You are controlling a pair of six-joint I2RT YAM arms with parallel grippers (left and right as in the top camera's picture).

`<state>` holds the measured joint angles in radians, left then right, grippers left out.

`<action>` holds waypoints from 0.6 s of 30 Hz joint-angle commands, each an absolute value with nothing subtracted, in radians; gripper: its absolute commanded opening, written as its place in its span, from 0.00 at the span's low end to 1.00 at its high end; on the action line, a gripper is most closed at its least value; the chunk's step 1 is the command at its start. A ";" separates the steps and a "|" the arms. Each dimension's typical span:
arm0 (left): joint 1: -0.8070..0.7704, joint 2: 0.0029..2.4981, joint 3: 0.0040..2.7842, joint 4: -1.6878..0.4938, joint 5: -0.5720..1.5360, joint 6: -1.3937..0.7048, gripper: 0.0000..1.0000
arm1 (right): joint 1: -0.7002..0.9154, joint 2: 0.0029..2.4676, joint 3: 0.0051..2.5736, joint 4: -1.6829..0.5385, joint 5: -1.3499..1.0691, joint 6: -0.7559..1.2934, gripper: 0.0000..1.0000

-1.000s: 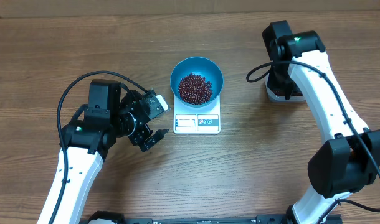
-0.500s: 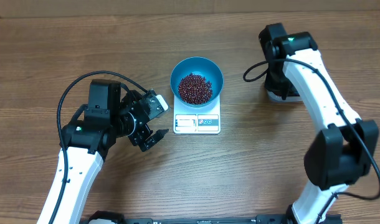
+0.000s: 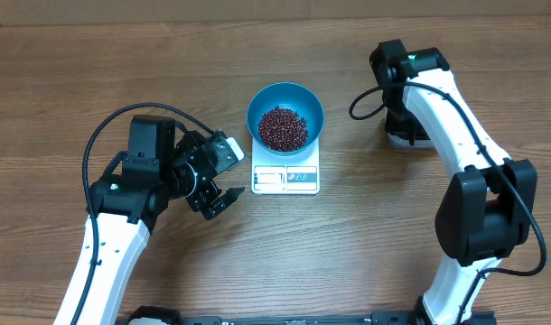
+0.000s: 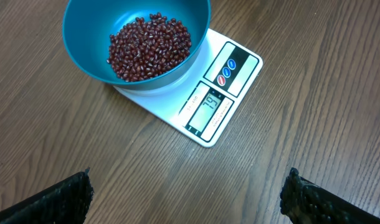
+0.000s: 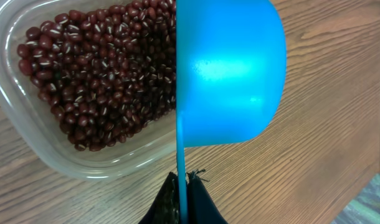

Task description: Scoop item into bowl and weigh 150g on scale

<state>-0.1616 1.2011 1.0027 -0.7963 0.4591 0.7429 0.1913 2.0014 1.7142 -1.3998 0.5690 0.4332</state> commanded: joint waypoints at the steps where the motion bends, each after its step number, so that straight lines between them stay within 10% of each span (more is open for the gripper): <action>1: -0.157 1.206 0.997 -0.797 0.461 0.762 1.00 | 0.187 2.006 1.714 -1.396 0.608 0.441 0.04; 18: -0.157 1.206 0.997 -0.797 0.461 0.762 0.99 | 0.187 2.045 1.714 -1.359 0.530 0.418 0.04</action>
